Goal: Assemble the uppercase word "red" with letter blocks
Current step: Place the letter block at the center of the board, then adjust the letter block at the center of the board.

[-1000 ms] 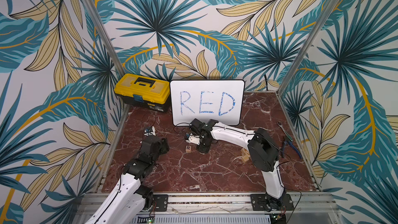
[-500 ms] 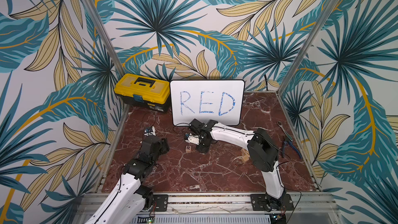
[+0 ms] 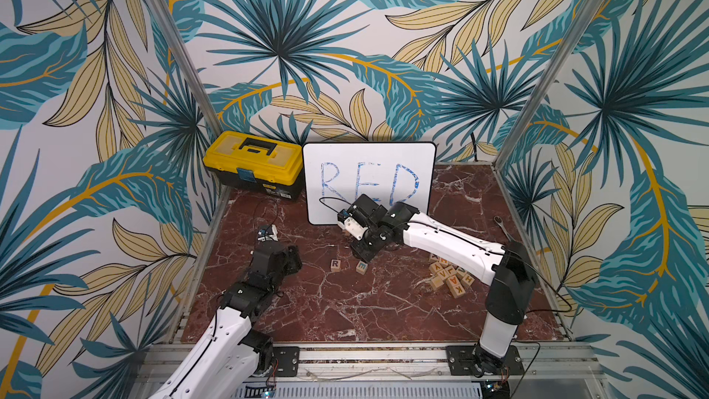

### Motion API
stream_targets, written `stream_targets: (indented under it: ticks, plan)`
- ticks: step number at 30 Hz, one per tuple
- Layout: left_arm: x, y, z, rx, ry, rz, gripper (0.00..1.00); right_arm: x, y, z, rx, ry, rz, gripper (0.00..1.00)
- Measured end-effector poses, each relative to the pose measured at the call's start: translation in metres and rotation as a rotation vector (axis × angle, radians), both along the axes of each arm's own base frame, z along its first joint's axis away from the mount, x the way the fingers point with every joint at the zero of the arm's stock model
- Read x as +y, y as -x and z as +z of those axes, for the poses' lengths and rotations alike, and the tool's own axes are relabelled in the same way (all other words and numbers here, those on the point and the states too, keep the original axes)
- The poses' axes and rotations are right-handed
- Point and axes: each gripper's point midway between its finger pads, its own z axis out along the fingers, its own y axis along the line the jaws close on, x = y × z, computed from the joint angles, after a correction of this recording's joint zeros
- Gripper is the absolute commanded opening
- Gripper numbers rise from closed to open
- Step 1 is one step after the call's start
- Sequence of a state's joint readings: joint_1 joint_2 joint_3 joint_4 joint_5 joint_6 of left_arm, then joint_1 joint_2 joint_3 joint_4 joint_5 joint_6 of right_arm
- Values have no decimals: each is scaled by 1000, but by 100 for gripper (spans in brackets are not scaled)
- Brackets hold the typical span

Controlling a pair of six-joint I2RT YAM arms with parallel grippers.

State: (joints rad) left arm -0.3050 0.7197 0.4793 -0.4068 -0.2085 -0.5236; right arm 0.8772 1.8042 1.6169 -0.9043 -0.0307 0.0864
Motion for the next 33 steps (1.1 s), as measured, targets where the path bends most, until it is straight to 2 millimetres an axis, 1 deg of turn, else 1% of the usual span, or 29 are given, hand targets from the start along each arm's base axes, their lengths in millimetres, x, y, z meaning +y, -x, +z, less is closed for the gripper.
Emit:
stream_targets:
  ticks: [1, 3, 6, 8, 11, 15, 17, 20, 23, 25, 28, 33]
  plan:
    - [0, 0, 0, 0, 2, -1, 69, -3, 1, 2, 13, -8, -45, 37]
    - [0, -1, 1, -4, 7, -1, 69, -7, 4, 1, 56, -14, -152, 34]
    - [2, -4, 0, -4, 17, 6, 69, -14, 10, -14, 156, 10, -365, 36]
    - [2, -6, -1, 1, 26, 6, 69, -16, 16, -26, 218, 26, -496, 40]
    - [1, -8, -1, 1, 38, 3, 69, -12, 23, -38, 291, 33, -654, 44]
    - [2, -10, 0, -3, 55, 2, 69, -6, 26, -52, 368, 29, -807, 46]
    - [2, -11, 1, -6, 63, 0, 69, -2, 27, -65, 413, 40, -878, 46]
    - [2, -10, 1, -13, 71, -3, 69, 1, 25, -86, 452, 68, -957, 47]
    - [2, -8, 2, -19, 79, -8, 69, -2, 21, -98, 467, 83, -1017, 48]
    - [2, -8, 3, -23, 81, -9, 69, -5, 16, -99, 472, 77, -1048, 48]
    - [2, -8, 3, -24, 83, -9, 69, -9, 5, -95, 470, 56, -1083, 48]
    - [2, -8, 3, -22, 84, -10, 69, -6, -7, -92, 463, 17, -1097, 48]
